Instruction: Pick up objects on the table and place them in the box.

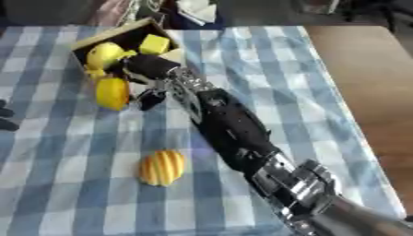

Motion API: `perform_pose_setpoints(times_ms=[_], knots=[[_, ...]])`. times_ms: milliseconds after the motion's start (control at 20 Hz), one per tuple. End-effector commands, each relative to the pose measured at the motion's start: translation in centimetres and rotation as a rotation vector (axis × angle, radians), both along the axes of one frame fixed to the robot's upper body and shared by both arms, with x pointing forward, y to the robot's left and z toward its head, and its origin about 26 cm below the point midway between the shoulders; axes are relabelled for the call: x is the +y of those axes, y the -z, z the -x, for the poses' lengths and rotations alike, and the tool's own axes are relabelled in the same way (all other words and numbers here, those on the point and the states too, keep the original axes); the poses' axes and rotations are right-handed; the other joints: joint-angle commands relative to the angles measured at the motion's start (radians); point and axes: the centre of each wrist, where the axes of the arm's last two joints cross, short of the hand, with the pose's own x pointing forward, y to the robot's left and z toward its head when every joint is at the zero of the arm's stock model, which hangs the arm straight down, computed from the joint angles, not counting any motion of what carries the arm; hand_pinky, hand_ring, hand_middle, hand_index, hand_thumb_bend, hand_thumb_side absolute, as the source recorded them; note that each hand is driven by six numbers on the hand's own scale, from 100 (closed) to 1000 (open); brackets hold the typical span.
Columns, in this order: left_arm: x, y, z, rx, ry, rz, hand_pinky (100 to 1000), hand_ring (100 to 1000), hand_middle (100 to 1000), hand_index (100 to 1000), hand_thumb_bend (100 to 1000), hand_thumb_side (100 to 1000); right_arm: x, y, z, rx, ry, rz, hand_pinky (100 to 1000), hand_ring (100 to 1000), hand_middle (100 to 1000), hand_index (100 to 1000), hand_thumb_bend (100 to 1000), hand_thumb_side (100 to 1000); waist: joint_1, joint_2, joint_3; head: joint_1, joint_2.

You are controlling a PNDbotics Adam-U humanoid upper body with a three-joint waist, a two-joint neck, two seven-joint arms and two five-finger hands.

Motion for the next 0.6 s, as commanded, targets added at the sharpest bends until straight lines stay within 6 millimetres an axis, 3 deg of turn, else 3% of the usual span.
perform_pose_setpoints(times_ms=[50,350,550,600], knots=[[0.2,-1.0,0.0,-0.040,0.001,-0.002,714,580,613,771,224,671,-0.8,-2.6,-0.8,-0.020,0.050,-0.043,770,597,532,322,100,100,0.012,-0.012,0.004,-0.005,0.005],[0.0,-1.0,0.0,-0.035,0.016,-0.006,713,580,613,771,225,673,-2.4,-4.7,-2.1,-0.011,0.236,-0.130,769,592,528,321,100,100,0.009,-0.013,0.024,-0.015,0.005],[-0.3,-0.9,0.0,-0.031,0.033,-0.012,713,579,613,771,225,674,-3.2,-4.7,-2.7,-0.028,0.410,-0.152,769,599,532,328,100,100,0.003,-0.013,0.046,-0.028,0.001],[-0.3,-0.9,0.0,-0.030,0.037,-0.013,713,579,613,771,226,674,-3.3,-4.5,-2.9,-0.039,0.460,-0.153,770,603,540,369,100,100,0.003,-0.013,0.052,-0.031,0.001]])
